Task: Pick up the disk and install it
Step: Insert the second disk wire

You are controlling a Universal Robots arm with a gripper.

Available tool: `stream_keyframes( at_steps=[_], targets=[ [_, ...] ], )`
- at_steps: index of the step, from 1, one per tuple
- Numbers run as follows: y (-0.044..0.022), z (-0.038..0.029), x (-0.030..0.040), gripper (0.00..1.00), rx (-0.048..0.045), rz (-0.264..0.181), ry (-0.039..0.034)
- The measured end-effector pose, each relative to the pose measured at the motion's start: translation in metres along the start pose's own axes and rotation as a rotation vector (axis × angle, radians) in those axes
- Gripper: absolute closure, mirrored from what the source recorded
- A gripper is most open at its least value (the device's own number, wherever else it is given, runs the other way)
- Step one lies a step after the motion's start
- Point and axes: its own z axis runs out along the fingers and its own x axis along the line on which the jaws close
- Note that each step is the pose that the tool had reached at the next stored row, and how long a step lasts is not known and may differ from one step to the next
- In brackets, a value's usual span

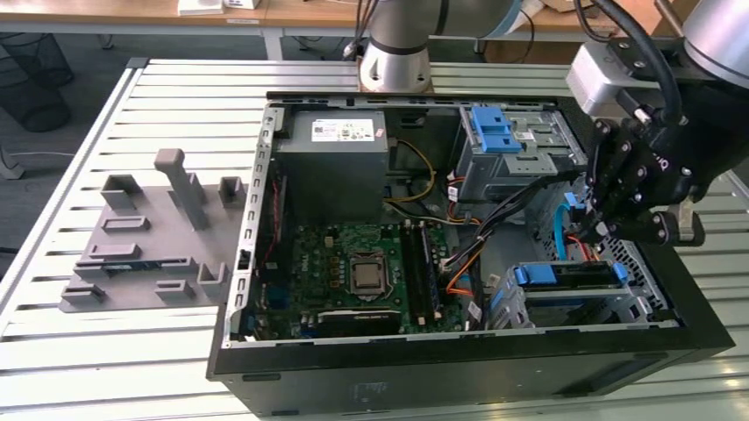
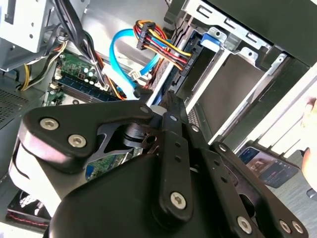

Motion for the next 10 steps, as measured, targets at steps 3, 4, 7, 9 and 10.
stream_keyframes(
  at_steps=[3, 4, 7, 9, 10],
  targets=[
    [0.0005, -0.0024, -0.0033, 0.89, 0.0003, 0.000, 0.0001],
    [0.0007, -0.0033, -0.0044, 0.89, 0.0004, 0.000, 0.0001],
    [0.0012, -0.0071, -0.0078, 0.89, 0.0006, 0.000, 0.0003],
    [0.0014, -0.0097, -0.0101, 0.89, 0.0008, 0.000, -0.0001],
    [0.0016, -0.0108, -0.0112, 0.89, 0.0010, 0.000, 0.0000]
  ],
)
